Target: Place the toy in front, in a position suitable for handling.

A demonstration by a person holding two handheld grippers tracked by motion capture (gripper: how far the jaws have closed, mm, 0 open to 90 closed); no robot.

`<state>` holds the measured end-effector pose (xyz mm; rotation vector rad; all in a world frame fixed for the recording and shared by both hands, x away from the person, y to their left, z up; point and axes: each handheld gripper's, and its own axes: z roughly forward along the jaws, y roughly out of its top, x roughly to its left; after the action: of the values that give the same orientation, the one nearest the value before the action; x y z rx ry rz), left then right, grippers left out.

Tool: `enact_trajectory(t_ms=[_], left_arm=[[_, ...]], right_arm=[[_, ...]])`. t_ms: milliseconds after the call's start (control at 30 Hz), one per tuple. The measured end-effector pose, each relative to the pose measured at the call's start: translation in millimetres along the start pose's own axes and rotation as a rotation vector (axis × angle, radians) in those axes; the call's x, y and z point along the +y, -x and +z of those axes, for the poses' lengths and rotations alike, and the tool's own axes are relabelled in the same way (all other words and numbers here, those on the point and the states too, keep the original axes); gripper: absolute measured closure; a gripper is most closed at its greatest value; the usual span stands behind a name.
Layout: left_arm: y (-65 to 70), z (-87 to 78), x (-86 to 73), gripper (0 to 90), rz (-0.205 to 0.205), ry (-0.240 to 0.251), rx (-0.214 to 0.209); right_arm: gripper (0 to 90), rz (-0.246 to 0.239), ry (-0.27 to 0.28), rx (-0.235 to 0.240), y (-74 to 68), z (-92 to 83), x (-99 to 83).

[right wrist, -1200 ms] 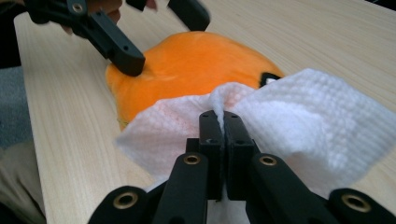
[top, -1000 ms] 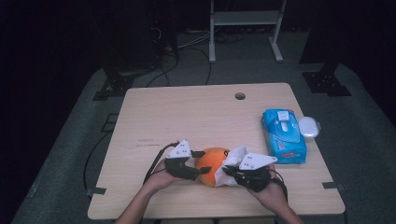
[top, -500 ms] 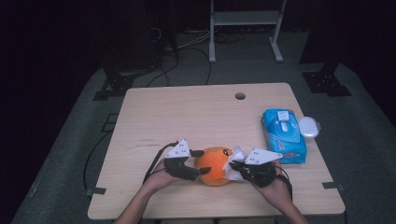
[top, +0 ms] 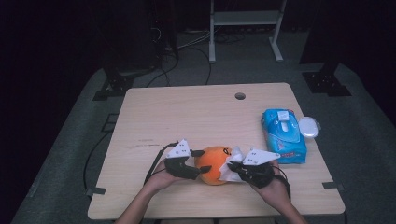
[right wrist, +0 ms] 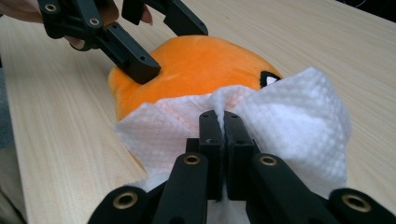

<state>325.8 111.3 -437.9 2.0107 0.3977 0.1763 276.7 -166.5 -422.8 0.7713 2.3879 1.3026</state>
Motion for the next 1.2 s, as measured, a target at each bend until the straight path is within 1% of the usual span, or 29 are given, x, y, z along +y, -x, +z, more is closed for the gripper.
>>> enact_trajectory(t_ms=[67,100,133,167,200,233,300,333,433,467,533,600,633,667,700,733,767,800,833,867,900,933,967,1000,1033,1067,1133,1167,1200], left_arm=[[0.4,0.7,0.0,35.3,0.004,-0.002,0.001],[0.8,1.1,-0.1,35.2,0.006,-0.002,0.000],[1.2,1.5,-0.4,35.2,0.005,0.003,0.000],[1.5,1.6,-0.4,35.3,0.009,0.003,0.000],[1.9,1.5,-0.5,35.3,0.016,0.000,0.000],[2.2,1.0,-0.5,35.4,0.019,-0.003,0.000],[1.7,0.6,-1.1,35.7,0.018,0.000,-0.003],[1.9,0.5,-1.4,36.1,0.020,0.000,-0.007],[1.4,0.0,-1.6,36.2,0.032,-0.007,-0.015],[1.4,0.0,-1.6,36.2,0.032,-0.007,-0.015],[1.1,-0.7,-2.0,36.2,0.034,-0.012,-0.017],[0.0,-1.5,-2.5,36.1,0.037,-0.021,-0.014],[-0.3,-1.6,-2.7,35.4,0.039,-0.024,-0.011],[-0.8,-2.0,-2.9,35.4,0.040,-0.026,-0.005],[-1.8,-3.4,-2.3,34.4,0.031,-0.026,-0.007],[-1.3,-8.8,2.6,31.1,-0.031,0.037,-0.026],[-1.3,-8.8,2.6,31.4,-0.031,0.037,-0.026],[4.0,-11.6,11.8,32.1,-0.027,0.072,-0.045],[4.0,-11.6,11.8,32.6,-0.027,0.072,-0.045],[7.7,-10.2,15.0,32.6,0.011,0.050,-0.030],[10.0,-7.2,15.3,33.5,0.045,0.017,-0.010],[8.6,-1.1,8.5,34.3,0.041,-0.002,-0.014],[6.7,-0.2,5.0,35.7,0.026,0.005,-0.026],[5.8,-0.1,3.2,37.4,0.031,0.004,-0.027],[6.1,-0.3,2.8,38.2,0.038,0.004,-0.023],[6.1,-0.3,2.8,38.6,0.038,0.004,-0.023],[7.7,0.2,3.1,38.9,0.047,0.000,-0.019],[8.5,0.8,2.9,39.3,0.055,-0.002,-0.018],[10.0,2.2,2.2,39.8,0.060,-0.005,-0.027]], right_arm=[[87.1,-0.001,0.001,0.001,-1.7,0.0,0.3],[87.0,-0.010,0.001,0.006,-4.4,0.5,1.0],[87.0,-0.012,0.007,0.023,-7.2,1.0,1.9],[87.0,-0.017,0.019,0.066,-13.3,3.4,4.1],[87.0,-0.017,0.019,0.066,-13.3,3.4,4.1],[87.0,-0.035,0.012,0.060,-15.9,4.6,5.3],[87.1,-0.039,0.012,0.051,-14.7,5.3,6.1],[87.1,-0.026,0.015,0.021,-6.8,3.5,5.4],[87.1,0.022,0.022,-0.025,6.6,0.3,3.1],[87.1,0.022,0.022,-0.025,6.6,0.3,3.1],[87.0,0.048,0.012,-0.054,15.3,-0.7,-0.6],[87.0,0.069,0.006,-0.049,19.0,-1.0,-3.9],[87.0,0.065,0.008,-0.035,14.2,-1.4,-3.5],[87.0,0.065,0.008,-0.035,14.2,-1.4,-3.5],[87.0,0.055,0.010,-0.027,10.0,-1.3,-2.4],[87.0,0.034,0.004,-0.018,2.4,0.2,-1.2],[87.0,0.034,0.004,-0.018,2.4,0.2,-1.2],[87.0,0.031,0.014,0.027,-2.8,0.7,-0.6],[87.0,0.031,0.014,0.027,-2.8,0.7,-0.6],[87.0,0.022,0.015,0.034,-6.1,0.8,0.6],[87.0,0.008,0.013,0.035,-9.0,0.9,2.0],[87.0,0.001,0.022,0.042,-10.6,0.7,3.5],[86.9,0.002,0.019,0.039,-10.2,0.7,3.1],[87.0,0.002,0.017,0.036,-8.4,0.5,2.4],[87.0,0.013,0.018,0.034,-5.9,0.1,1.5],[87.0,0.013,0.018,0.034,-5.9,0.1,1.5],[87.0,0.038,0.014,0.021,1.4,-0.9,0.8],[87.0,0.055,0.010,0.014,5.5,-1.3,0.2],[87.0,0.093,0.013,0.006,13.3,-2.3,-1.6]])
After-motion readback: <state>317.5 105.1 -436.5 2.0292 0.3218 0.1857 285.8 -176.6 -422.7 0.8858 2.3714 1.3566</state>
